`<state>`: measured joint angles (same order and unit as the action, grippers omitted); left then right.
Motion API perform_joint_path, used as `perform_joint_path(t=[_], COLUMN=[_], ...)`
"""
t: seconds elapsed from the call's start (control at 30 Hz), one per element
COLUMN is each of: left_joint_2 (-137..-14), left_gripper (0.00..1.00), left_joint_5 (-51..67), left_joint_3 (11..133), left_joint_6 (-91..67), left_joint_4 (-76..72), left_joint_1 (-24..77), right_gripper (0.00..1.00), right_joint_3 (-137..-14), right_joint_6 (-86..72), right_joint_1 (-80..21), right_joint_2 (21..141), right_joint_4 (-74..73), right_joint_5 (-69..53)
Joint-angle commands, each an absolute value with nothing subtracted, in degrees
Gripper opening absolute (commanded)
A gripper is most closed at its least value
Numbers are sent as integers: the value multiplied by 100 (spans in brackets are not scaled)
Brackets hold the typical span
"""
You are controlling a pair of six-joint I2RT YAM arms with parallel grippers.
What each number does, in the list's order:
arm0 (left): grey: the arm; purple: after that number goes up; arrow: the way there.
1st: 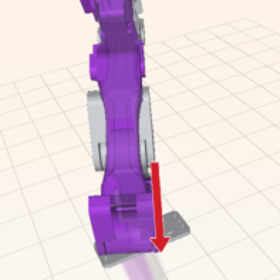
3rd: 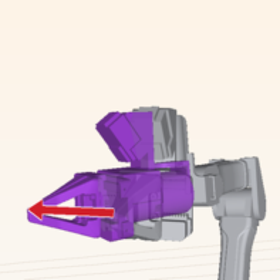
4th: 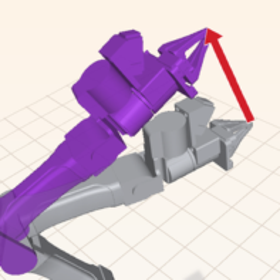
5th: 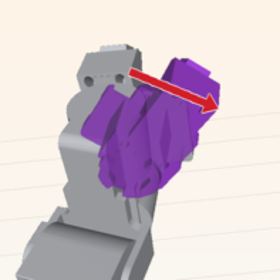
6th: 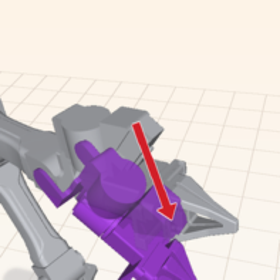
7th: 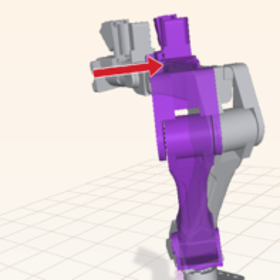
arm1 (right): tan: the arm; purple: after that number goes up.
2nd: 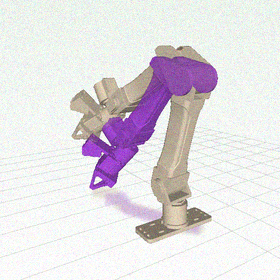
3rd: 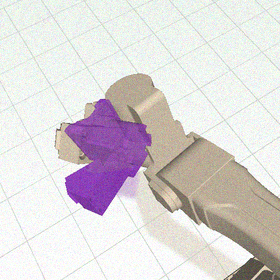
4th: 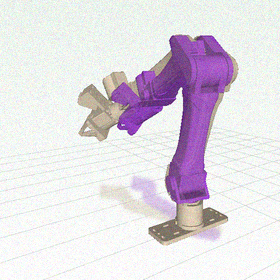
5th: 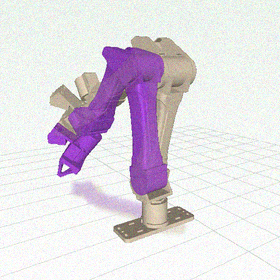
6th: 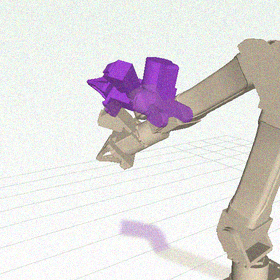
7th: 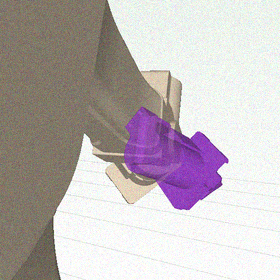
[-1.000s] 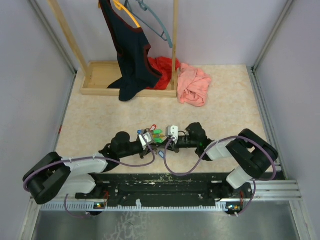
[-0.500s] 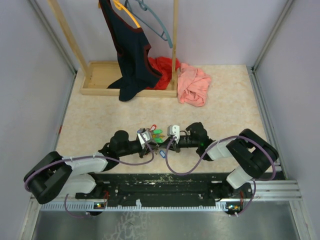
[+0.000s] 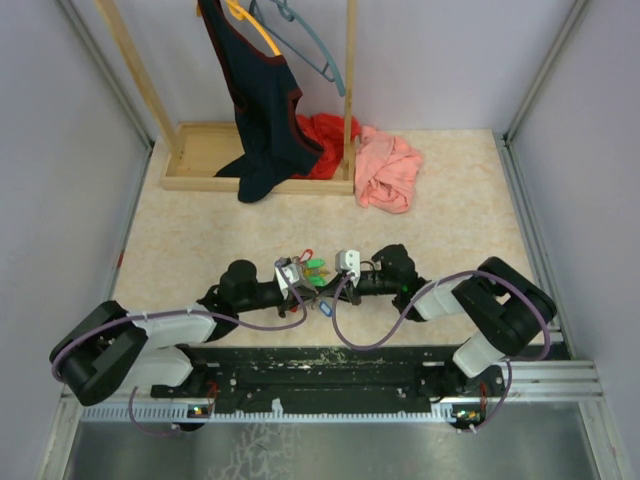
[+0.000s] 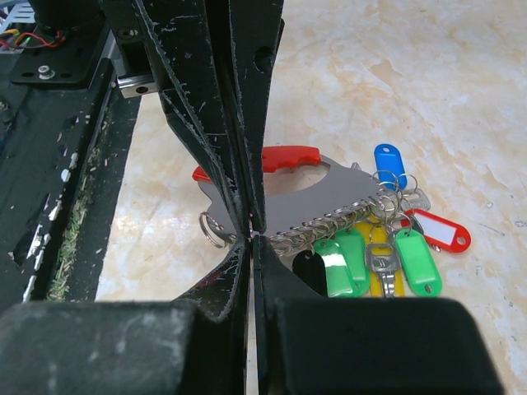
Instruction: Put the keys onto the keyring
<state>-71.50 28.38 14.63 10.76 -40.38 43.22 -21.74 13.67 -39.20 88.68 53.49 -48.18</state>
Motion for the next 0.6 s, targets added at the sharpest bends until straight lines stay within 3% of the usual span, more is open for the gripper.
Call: perform_joint_path(t=[0.0, 0.1, 0.23, 0.3, 0.57], left_joint_2=[-7171, -7120, -7122, -7160, -7139], left_gripper=[1, 1, 1, 1, 1], left_joint_5=[3012, 2947, 2810, 2724, 2486], left_joint_3=[1468, 1483, 1560, 1640, 1731], left_joint_6=[1125, 1140, 1140, 1134, 1144], left_joint_4=[-4066, -3989, -3828, -3688, -3469], left_joint_1=[4298, 4298, 4298, 4298, 4298], right_gripper=[0, 1, 23, 29, 33], right_joint_3=[-2191, -2161, -2162, -2170, -2760], right_joint_6=[1248, 1111, 895, 771, 385], right_joint_1=[-3862, -3843, -3842, -3841, -3844], right_joint_2=[8853, 8716, 8329, 8076, 7025], right_joint_4=[5784, 5683, 5152, 4760, 1921], right_joint_5=[-5025, -4846, -4341, -4055, -2598])
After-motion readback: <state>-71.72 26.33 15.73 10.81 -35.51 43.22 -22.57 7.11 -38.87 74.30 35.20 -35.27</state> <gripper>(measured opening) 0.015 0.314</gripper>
